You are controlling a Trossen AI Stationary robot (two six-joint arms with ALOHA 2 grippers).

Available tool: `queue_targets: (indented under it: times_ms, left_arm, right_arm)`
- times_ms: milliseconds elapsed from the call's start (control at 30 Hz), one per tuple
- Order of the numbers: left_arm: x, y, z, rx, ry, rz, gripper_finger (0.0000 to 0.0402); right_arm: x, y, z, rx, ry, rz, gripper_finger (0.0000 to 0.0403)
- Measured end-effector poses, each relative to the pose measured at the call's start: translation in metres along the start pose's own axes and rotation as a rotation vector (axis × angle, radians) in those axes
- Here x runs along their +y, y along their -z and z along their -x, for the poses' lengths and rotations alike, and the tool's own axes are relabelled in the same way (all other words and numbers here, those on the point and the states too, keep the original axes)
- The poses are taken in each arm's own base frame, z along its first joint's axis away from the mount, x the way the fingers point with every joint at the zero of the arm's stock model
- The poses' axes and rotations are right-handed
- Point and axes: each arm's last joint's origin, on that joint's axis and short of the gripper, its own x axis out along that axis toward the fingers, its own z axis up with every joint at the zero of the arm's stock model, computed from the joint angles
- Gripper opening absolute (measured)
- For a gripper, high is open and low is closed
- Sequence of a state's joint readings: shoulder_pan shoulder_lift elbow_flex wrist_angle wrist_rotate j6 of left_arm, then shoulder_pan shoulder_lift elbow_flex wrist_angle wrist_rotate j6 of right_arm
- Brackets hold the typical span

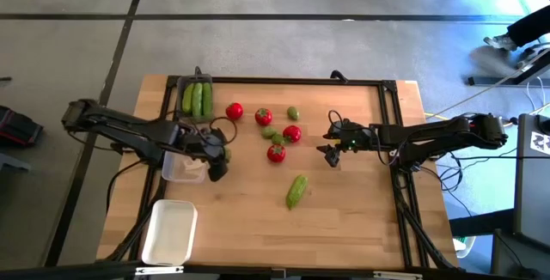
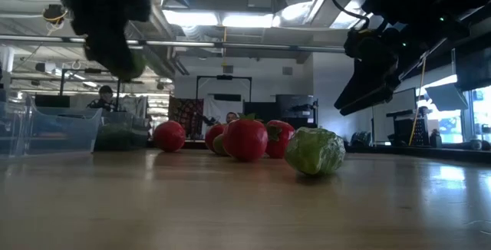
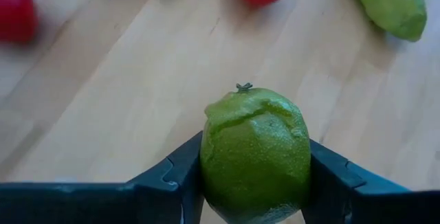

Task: Sort produce into baskets
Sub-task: Put the lime into the transparent bin

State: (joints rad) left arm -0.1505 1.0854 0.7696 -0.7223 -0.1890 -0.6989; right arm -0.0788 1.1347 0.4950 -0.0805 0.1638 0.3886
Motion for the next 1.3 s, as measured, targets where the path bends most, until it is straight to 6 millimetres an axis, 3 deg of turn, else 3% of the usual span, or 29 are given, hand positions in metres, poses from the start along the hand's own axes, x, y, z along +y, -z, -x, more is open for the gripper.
queue_targets:
  times_ms: [300, 700, 900, 1300]
  left_arm:
    - [0.027, 0.024, 0.023, 0.122, -0.169, 0.185, 0.0178]
    - [0.054, 0.054, -0.004, 0.192, -0.382, 0.376, 0.0179]
    - [0.062, 0.057, -0.014, 0.203, -0.417, 0.357, 0.018]
    - [0.064, 0.057, -0.014, 0.217, -0.427, 0.317, 0.018]
  right_arm:
    - [0.0, 0.0, 0.0, -0.006, 0.006, 0.0, 0.0241]
    - [0.001, 0.0, 0.0, 0.002, -0.018, 0.001, 0.0241]
    - [0.0, 0.0, 0.0, -0.004, 0.0, 0.0, 0.0241]
    - [-0.001, -0.001, 0.0, -0.017, 0.027, 0.0, 0.0241]
